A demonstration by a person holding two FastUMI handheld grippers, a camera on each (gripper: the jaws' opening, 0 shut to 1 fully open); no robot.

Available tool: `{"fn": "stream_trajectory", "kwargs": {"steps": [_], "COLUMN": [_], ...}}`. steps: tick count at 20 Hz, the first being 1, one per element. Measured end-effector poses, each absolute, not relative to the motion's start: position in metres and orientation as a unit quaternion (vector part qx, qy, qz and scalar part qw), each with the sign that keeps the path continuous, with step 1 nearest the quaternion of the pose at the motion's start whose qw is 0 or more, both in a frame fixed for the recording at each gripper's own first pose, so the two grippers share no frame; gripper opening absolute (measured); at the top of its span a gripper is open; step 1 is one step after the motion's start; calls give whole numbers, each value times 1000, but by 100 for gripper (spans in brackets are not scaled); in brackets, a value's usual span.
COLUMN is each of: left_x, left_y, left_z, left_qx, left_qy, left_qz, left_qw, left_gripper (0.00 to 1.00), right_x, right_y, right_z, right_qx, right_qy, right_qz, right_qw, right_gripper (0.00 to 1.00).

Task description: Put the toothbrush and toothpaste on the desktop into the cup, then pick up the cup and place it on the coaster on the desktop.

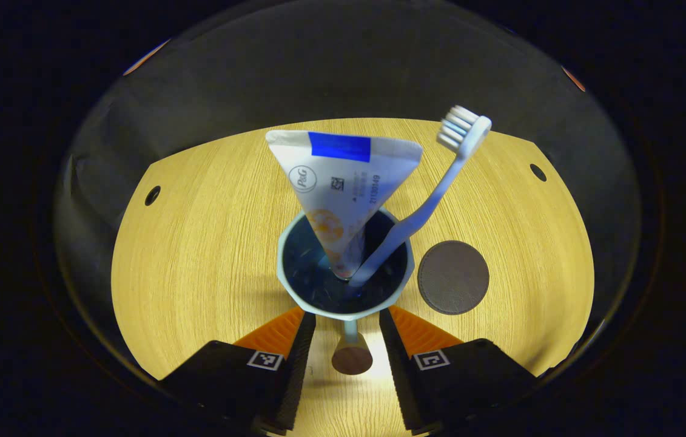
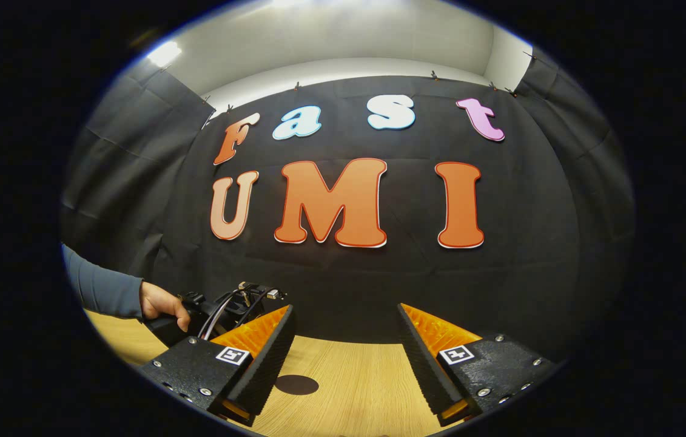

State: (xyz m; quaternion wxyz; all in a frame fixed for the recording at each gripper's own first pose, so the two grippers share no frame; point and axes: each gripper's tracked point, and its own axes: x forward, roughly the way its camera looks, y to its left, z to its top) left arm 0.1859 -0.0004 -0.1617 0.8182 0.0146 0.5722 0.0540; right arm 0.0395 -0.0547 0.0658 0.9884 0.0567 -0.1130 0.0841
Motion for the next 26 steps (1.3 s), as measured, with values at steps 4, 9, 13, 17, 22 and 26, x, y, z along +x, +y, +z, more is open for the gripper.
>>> {"fn": "stream_trajectory", "kwargs": {"steps": [4, 9, 13, 17, 22, 26], "left_x": [194, 196, 208, 209, 212, 214], "left_y": [5, 4, -3, -4, -9, -10], "left_z": [-145, -139, -123, -129, -135, -137], "left_qx": [4, 4, 8, 9, 17, 24], "left_qy": [567, 544, 518, 510, 516, 530], "left_qz": [63, 52, 22, -8, -42, -56], "left_qw": [821, 838, 855, 860, 855, 846], "left_gripper": [26, 21, 21, 21, 21, 21], "right_x": [35, 31, 30, 28, 26, 26], "right_y": [-47, -40, -41, -47, -57, -64], "right_z": [59, 51, 44, 38, 29, 18], "right_qx": [52, 41, 44, 42, 44, 55], "right_qy": [-105, -96, -84, -77, -64, -49], "right_qz": [95, 99, 95, 88, 78, 71], "right_qw": [989, 990, 991, 992, 994, 995], "right_gripper": [98, 98, 98, 98, 98, 98]}}
